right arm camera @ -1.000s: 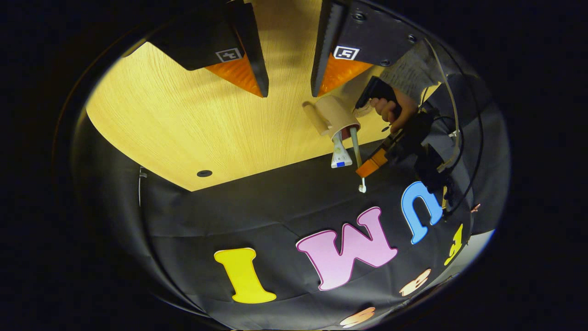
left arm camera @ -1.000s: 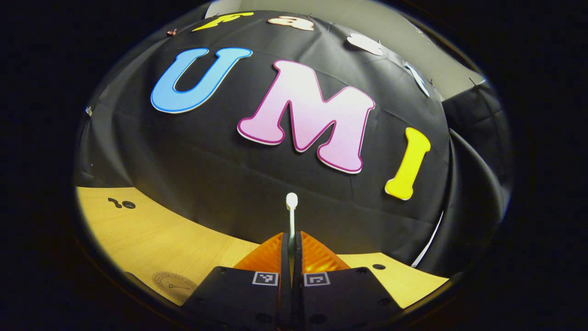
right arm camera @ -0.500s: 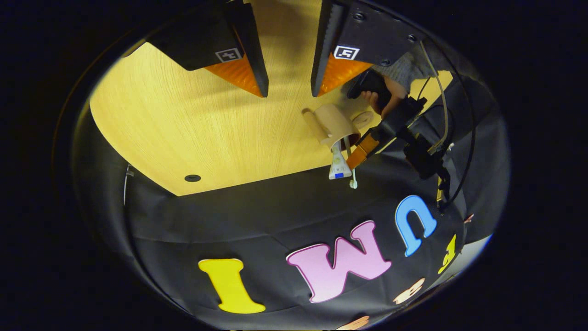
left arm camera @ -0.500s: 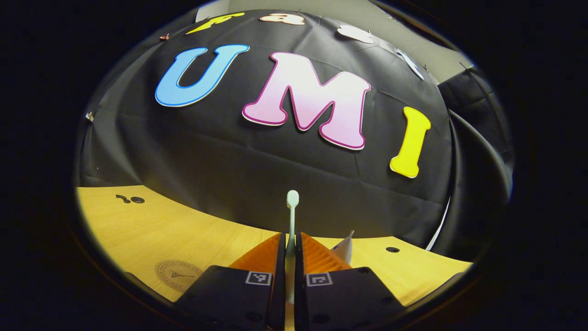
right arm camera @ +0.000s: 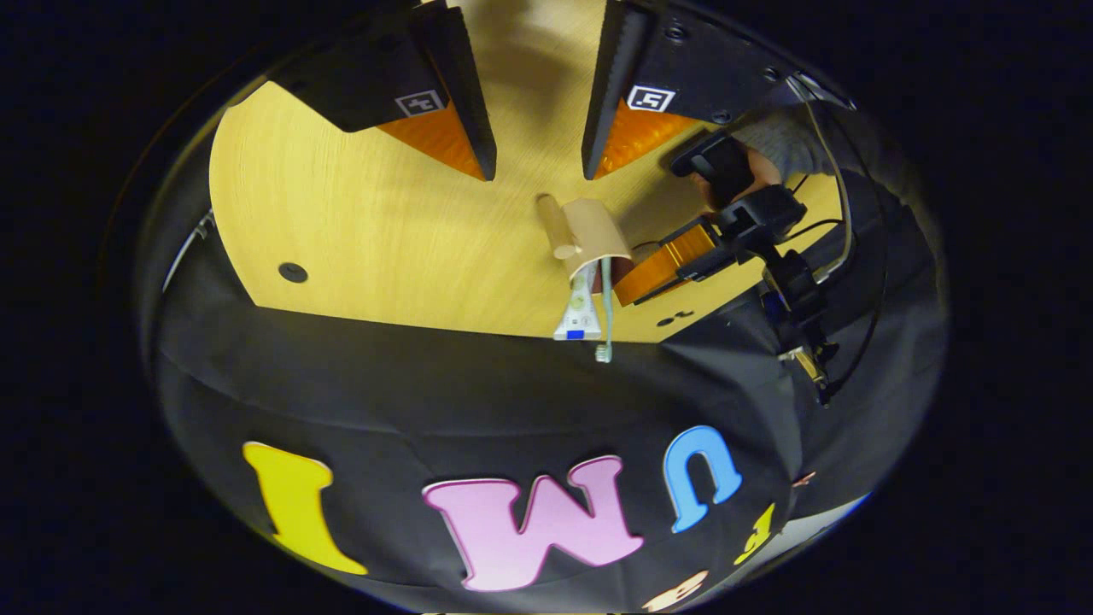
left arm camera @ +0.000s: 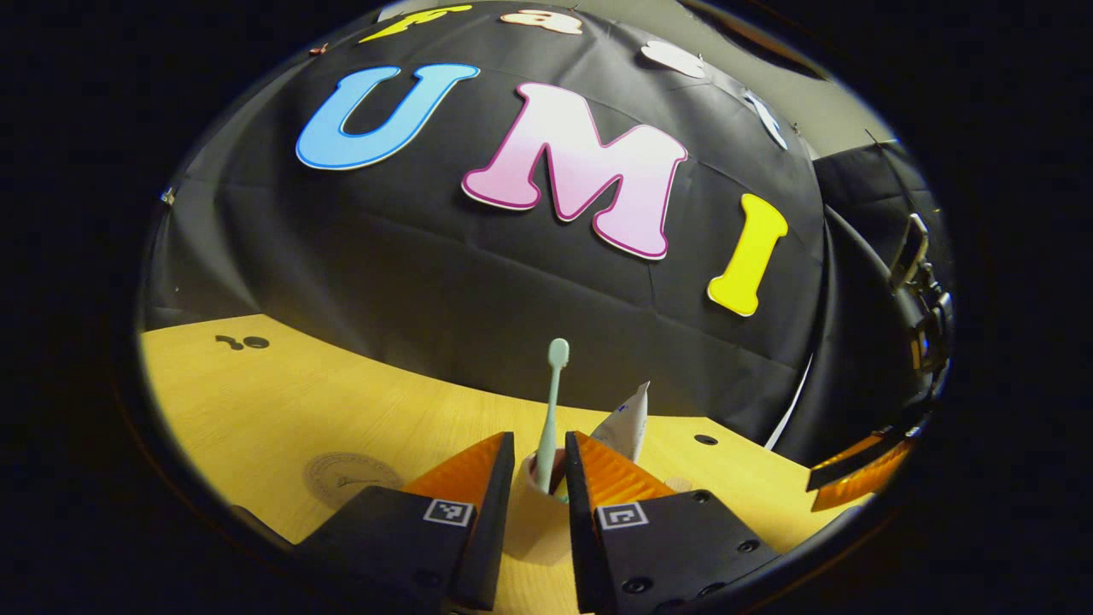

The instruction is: Put the toothbrush and toothpaste on the desktop into the cup, then pick up the cup and place it on the coaster on the desktop.

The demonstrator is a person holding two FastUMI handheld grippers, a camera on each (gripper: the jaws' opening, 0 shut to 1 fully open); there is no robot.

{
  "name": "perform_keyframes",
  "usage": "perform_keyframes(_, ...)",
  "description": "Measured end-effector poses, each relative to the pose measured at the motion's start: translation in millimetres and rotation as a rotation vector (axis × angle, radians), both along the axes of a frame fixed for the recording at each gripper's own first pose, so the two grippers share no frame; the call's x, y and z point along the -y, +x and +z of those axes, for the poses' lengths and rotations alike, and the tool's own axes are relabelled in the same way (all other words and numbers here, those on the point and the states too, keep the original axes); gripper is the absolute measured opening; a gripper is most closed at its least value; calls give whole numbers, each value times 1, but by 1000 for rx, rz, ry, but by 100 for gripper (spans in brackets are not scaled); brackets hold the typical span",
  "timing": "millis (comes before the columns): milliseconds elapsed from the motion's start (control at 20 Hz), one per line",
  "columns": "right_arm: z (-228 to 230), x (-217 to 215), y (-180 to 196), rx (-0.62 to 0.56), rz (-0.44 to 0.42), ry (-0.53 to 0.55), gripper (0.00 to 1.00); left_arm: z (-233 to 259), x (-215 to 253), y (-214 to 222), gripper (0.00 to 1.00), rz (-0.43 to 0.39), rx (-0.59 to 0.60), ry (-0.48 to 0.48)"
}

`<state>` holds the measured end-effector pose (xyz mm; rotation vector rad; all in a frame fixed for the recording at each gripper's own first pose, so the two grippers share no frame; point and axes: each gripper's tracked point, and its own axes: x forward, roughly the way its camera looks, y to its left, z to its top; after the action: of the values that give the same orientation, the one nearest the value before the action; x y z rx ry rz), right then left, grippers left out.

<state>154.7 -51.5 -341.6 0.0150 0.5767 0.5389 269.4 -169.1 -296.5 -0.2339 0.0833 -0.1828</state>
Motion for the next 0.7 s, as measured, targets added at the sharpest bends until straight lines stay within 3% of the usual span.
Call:
perform_keyframes(50, -1, -4, 3, -18, 63, -49, 62, 1, -3, -11, 49, -13, -7, -8)
perform_keyframes(100, -5, -11, 10, -42, 130, -110, 63, -2, -12, -26, 30, -19, -26, -1)
perform_keyframes(150, -9, -16, 10, -58, 175, -152, 63, -6, -26, -44, 39, -13, -55, 24)
perform_keyframes(250, -18, -27, 18, -95, 261, -224, 63, -13, -49, -73, 69, 3, -102, 85)
perform_keyframes(350, -29, -34, 26, -128, 315, -272, 63, -17, -66, -97, 75, 22, -143, 110)
perform_keyframes(550, -44, -38, 49, -167, 404, -384, 63, -26, -94, -139, 78, 79, -213, 112)
perform_keyframes(700, -55, -53, 64, -220, 450, -395, 64, -34, -111, -155, 78, 130, -257, 90)
